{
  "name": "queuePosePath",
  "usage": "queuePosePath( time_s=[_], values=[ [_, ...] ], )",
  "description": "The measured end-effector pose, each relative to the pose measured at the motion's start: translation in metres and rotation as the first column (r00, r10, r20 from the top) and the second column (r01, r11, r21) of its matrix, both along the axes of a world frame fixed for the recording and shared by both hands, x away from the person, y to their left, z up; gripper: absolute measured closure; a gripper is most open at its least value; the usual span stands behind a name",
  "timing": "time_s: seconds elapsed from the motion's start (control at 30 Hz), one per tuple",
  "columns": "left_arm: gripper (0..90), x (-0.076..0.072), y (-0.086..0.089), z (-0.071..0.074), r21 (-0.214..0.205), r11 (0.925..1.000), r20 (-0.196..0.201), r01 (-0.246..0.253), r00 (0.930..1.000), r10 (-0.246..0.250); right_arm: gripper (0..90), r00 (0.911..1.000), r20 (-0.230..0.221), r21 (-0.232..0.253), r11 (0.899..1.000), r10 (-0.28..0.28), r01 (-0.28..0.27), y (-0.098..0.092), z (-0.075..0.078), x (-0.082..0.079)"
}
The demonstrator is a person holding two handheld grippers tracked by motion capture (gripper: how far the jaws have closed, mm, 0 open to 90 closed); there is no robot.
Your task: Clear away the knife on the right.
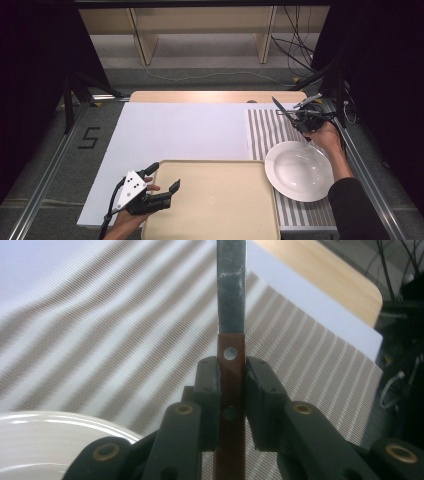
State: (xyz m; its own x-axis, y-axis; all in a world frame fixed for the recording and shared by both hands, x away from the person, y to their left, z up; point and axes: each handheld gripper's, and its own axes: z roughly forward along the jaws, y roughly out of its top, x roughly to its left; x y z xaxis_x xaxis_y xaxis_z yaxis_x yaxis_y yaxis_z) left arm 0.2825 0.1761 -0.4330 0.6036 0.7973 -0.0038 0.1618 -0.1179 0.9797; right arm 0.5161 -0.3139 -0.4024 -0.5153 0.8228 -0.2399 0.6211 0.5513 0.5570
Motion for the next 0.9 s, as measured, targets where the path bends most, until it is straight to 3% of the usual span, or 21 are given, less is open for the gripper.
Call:
queuePosePath(
  time_s=[0.17, 0.2, 0.3, 0.4, 0.9],
  values=[
    [15.1, 0.0, 0.0, 0.0, 0.001, 1.0, -0.001, 0.001, 1.0, -0.001, 77.8, 0.9969, 0.074, 0.089, 0.995, 0.026, -0.033, 0.013, 0.013, -0.025],
    [15.1, -0.001, 0.0, 0.0, -0.001, 1.0, -0.002, 0.002, 1.0, -0.002, 77.8, 0.9969, 0.074, 0.089, 0.995, 0.026, -0.033, 0.013, 0.013, -0.025],
    [15.1, 0.0, 0.0, 0.0, -0.002, 1.0, 0.001, 0.002, 1.0, -0.002, 77.7, 0.9918, 0.112, 0.121, 0.99, 0.061, -0.075, 0.02, 0.02, -0.045],
    [15.0, -0.001, 0.0, 0.001, 0.001, 1.0, 0.006, 0.006, 1.0, -0.006, 77.7, 0.9887, 0.13, 0.115, 0.989, 0.075, -0.09, 0.024, 0.024, -0.057],
    [15.0, -0.001, 0.0, 0.001, -0.005, 1.0, 0.008, 0.008, 0.9999, -0.007, 77.7, 0.9789, 0.158, 0.176, 0.972, 0.13, -0.157, 0.042, 0.029, -0.097]
  ],
)
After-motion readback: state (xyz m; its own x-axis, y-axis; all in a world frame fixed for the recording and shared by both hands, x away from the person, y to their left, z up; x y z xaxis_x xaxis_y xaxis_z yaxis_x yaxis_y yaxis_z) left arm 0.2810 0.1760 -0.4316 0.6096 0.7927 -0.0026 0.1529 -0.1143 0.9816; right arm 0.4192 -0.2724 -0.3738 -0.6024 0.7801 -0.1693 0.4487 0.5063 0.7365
